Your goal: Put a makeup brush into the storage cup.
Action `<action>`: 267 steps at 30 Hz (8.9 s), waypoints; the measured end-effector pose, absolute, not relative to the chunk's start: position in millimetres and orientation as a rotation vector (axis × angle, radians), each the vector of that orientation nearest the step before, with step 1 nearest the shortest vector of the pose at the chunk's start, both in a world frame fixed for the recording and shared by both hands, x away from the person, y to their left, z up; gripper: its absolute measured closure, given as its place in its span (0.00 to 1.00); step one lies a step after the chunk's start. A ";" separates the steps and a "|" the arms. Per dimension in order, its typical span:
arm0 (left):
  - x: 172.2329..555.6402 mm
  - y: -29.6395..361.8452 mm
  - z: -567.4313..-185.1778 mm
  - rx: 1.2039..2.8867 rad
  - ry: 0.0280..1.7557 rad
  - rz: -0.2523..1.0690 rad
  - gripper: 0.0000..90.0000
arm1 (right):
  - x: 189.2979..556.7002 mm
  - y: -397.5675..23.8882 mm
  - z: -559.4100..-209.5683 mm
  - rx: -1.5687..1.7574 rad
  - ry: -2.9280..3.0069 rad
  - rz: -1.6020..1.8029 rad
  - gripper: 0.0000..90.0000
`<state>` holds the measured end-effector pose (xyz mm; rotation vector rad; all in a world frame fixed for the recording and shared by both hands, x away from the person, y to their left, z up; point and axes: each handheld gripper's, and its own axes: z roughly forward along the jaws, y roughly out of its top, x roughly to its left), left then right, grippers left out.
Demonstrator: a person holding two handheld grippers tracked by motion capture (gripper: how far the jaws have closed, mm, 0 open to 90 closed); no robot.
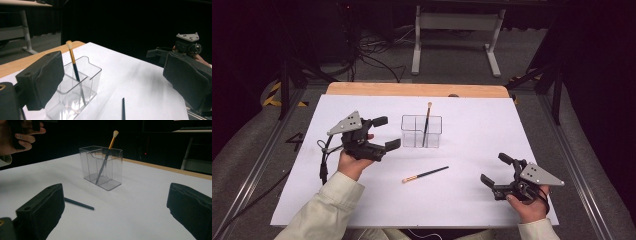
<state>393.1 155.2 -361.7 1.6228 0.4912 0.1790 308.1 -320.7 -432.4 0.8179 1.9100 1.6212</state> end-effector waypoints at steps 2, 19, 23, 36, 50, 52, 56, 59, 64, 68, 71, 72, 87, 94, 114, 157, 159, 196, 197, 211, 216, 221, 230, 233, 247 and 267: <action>392.2 157.5 -362.2 1.619 0.491 0.180 0.04 | 308.8 -320.1 -432.4 0.815 1.917 1.619 0.02; 376.0 188.7 -367.9 1.705 0.535 0.240 0.03 | 322.3 -299.3 -418.0 0.730 2.005 1.672 0.04; 371.9 197.5 -369.3 1.731 0.548 0.255 0.03 | 329.4 -289.7 -412.3 0.672 2.072 1.664 0.04; 359.6 219.5 -374.5 1.760 0.581 0.275 0.02 | 362.2 -258.8 -388.6 0.604 2.239 1.620 0.06; 356.7 227.2 -373.9 1.742 0.574 0.267 0.02 | 389.8 -219.5 -375.9 0.540 2.369 1.572 0.08; 356.5 227.7 -374.5 1.742 0.583 0.264 0.02 | 392.5 -215.6 -375.0 0.534 2.386 1.559 0.09; 355.2 228.3 -374.8 1.746 0.587 0.278 0.02 | 396.6 -206.3 -374.3 0.535 2.458 1.513 0.10; 353.8 230.5 -375.0 1.741 0.593 0.285 0.02 | 397.9 -200.4 -372.7 0.512 2.502 1.467 0.11; 352.8 233.0 -376.7 1.737 0.608 0.282 0.02 | 401.9 -193.7 -369.4 0.496 2.563 1.392 0.14; 352.5 236.7 -379.1 1.713 0.612 0.262 0.03 | 404.7 -189.9 -368.2 0.519 2.610 1.352 0.17; 352.9 242.1 -382.3 1.696 0.643 0.245 0.03 | 406.6 -183.3 -367.5 0.524 2.668 1.279 0.19; 352.6 243.2 -382.8 1.699 0.647 0.247 0.03 | 407.0 -181.3 -367.4 0.521 2.688 1.263 0.20; 352.8 243.9 -385.5 1.713 0.655 0.254 0.03 | 416.4 -158.1 -367.5 0.502 2.823 0.964 0.21; 355.9 244.4 -389.3 1.715 0.657 0.232 0.03 | 416.8 -149.3 -371.3 0.468 2.864 0.900 0.23; 356.5 247.6 -392.8 1.703 0.670 0.231 0.03 | 415.2 -131.2 -383.5 0.395 2.977 0.671 0.39; 348.5 249.8 -398.7 1.762 0.683 0.268 0.02 | 418.9 -96.6 -415.9 0.049 3.128 0.256 0.64; 348.4 249.4 -399.1 1.761 0.685 0.264 0.02 | 418.3 -95.0 -417.4 0.041 3.129 0.241 0.65; 349.7 252.1 -397.5 1.751 0.677 0.258 0.02 | 413.0 -83.9 -421.2 -0.030 3.135 0.170 0.93; 349.8 252.0 -397.6 1.751 0.676 0.259 0.02 | 412.8 -84.3 -421.2 -0.024 3.134 0.175 0.93; 351.3 251.1 -398.5 1.751 0.678 0.259 0.02 | 409.8 -99.8 -398.5 0.060 3.105 0.323 0.93; 352.5 251.0 -399.0 1.744 0.688 0.267 0.01 | 407.1 -105.6 -386.9 0.113 3.092 0.407 0.93; 352.9 250.9 -399.0 1.727 0.680 0.278 0.01 | 405.2 -110.5 -377.9 0.138 3.070 0.498 0.93; 353.8 249.2 -400.1 1.735 0.673 0.301 0.01 | 401.7 -119.1 -365.9 0.205 3.021 0.657 0.93; 354.3 248.3 -401.2 1.729 0.676 0.311 0.00 | 401.9 -122.3 -361.9 0.218 2.986 0.723 0.93; 353.9 242.6 -409.5 1.736 0.682 0.351 0.00 | 402.4 -131.8 -350.2 0.275 2.869 0.943 0.93; 356.3 247.3 -416.2 1.699 0.706 0.333 0.00 | 403.7 -146.1 -341.1 0.391 2.615 1.310 0.93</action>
